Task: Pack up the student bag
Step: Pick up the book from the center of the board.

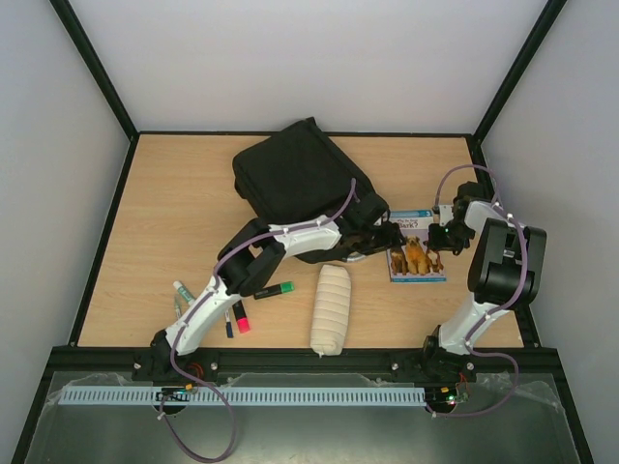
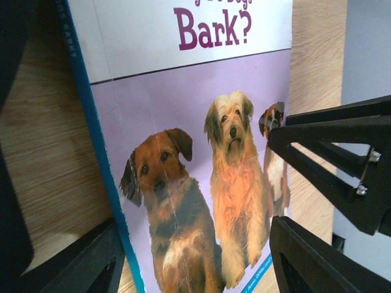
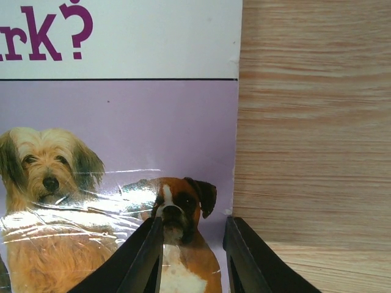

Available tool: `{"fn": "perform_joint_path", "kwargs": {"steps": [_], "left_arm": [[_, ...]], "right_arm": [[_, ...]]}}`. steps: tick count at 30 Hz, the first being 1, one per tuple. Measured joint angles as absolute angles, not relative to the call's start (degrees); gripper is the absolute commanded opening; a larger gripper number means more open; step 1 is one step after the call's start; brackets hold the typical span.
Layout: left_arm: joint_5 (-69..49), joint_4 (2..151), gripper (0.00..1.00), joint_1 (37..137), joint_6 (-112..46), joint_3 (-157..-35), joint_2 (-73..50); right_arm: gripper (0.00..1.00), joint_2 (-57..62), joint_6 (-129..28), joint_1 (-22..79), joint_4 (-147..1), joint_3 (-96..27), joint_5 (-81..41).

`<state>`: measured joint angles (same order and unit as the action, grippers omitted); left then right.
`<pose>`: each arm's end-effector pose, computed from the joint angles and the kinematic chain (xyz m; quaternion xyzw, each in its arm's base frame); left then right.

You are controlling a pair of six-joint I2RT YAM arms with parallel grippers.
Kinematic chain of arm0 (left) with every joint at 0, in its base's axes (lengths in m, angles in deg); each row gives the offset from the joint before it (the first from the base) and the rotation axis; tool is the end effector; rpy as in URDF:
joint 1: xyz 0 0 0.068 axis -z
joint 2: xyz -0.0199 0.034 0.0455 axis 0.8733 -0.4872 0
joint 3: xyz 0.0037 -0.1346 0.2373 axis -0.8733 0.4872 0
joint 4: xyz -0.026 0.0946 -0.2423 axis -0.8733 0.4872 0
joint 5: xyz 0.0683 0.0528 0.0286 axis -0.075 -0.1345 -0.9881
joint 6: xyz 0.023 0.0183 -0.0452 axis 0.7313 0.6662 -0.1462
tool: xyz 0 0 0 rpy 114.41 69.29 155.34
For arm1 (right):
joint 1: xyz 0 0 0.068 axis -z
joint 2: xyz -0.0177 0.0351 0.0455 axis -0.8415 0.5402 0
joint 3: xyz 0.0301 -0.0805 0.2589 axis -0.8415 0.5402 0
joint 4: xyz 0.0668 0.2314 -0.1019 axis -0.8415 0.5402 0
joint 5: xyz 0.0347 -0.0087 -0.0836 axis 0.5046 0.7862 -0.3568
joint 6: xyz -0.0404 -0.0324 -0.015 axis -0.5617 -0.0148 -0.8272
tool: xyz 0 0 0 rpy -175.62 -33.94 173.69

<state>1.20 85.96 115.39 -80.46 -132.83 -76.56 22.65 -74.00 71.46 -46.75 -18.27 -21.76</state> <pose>0.3084 -0.4536 0.1378 0.0416 0.8900 -0.4411 0.1081 0.3253 -0.0784 0.1512 -0.0334 0.9807 -0.0009 0.1928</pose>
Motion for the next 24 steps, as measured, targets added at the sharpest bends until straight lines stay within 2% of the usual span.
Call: {"fn": "perform_joint_path", "kwargs": {"steps": [4,8,17,24], "left_arm": [[3.19,83.73,0.61,115.04,-81.85,-133.18,-77.42],[4.43,80.82,0.52,115.04,-82.84,-132.42,-77.85],[4.59,76.04,0.19,115.22,-84.02,-128.92,-77.79],[5.27,75.18,0.05,115.22,-83.71,-128.55,-77.61]], "right_arm": [[0.29,22.72,-74.00,71.59,-47.08,-18.01,-21.52],[0.29,22.61,-74.00,71.61,-47.32,-17.53,-21.48],[0.30,22.04,-73.98,71.87,-48.19,-16.65,-21.10],[0.32,20.29,-73.95,72.26,-49.70,-15.54,-20.38]]}}
